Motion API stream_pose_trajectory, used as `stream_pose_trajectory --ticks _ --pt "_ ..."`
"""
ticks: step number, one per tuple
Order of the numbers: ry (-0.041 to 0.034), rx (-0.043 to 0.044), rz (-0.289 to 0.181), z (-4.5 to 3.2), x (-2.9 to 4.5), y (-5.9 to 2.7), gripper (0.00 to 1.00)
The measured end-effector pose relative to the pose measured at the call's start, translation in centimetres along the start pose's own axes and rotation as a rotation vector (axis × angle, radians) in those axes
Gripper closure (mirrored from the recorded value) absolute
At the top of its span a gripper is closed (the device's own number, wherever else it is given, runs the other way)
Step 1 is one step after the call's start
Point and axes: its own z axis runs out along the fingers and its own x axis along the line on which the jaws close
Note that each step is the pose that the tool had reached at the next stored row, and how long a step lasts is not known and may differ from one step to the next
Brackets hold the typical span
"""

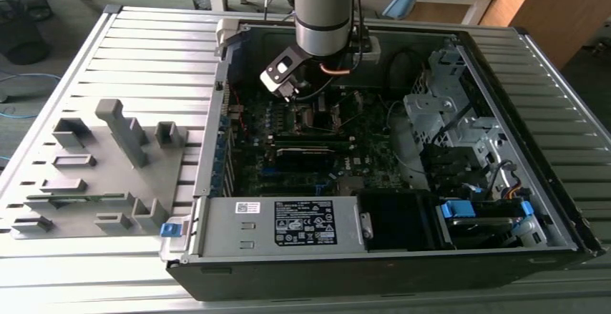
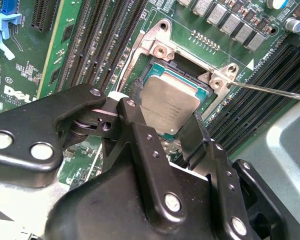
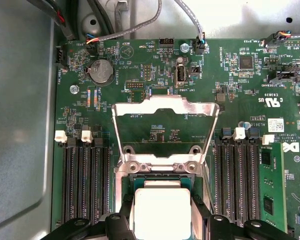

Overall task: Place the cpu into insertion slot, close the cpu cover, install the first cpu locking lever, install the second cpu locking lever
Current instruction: 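Place the cpu into insertion slot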

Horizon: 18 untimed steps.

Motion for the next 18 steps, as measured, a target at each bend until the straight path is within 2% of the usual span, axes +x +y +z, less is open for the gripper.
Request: stream_pose_trajectory --ticks 18 --pt "0.0 0.0 0.0 -0.06 0.01 0.01 0.46"
